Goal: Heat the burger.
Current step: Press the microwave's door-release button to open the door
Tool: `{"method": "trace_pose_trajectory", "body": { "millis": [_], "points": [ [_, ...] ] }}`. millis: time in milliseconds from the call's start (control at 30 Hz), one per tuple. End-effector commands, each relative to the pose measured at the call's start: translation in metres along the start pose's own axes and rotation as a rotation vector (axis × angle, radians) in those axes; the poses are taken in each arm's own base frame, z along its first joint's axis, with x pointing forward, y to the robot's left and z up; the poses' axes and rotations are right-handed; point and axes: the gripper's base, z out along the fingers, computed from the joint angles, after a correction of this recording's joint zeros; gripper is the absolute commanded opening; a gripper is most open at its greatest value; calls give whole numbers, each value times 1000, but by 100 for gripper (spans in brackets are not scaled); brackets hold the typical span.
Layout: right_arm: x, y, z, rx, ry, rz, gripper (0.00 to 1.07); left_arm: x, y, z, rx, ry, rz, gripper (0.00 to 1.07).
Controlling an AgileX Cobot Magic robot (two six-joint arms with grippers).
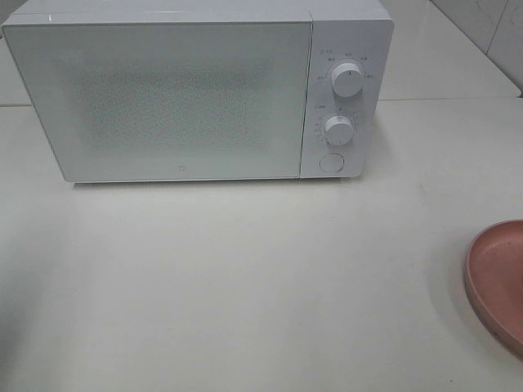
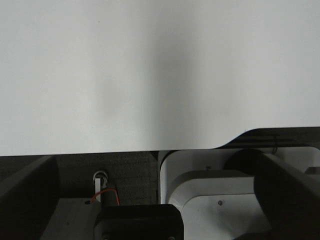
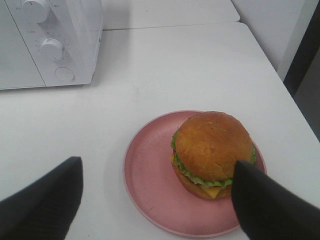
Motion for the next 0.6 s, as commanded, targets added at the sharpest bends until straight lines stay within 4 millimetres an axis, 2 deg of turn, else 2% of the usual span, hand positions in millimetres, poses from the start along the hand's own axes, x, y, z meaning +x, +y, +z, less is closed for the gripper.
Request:
{"method": "trace_pose_trajectory", "body": {
  "millis": [33,100,267,367,600],
  "points": [
    [1,-1,-3,6,-30,-13,76,11,2,0,-20,-63,8,98],
    [1,-1,-3,6,-30,-13,76,30,3,4,-21,-153,10,98],
    [1,-1,-3,6,-30,-13,76,48,4,11,-22,-231,13,98],
    [1,-1,-3,6,-30,-13,76,57,3,-1,-22,-336,18,98],
    [1,-1,-3,6,-30,-13,76,70,3,-13,-22,-445,24,98]
  ]
}}
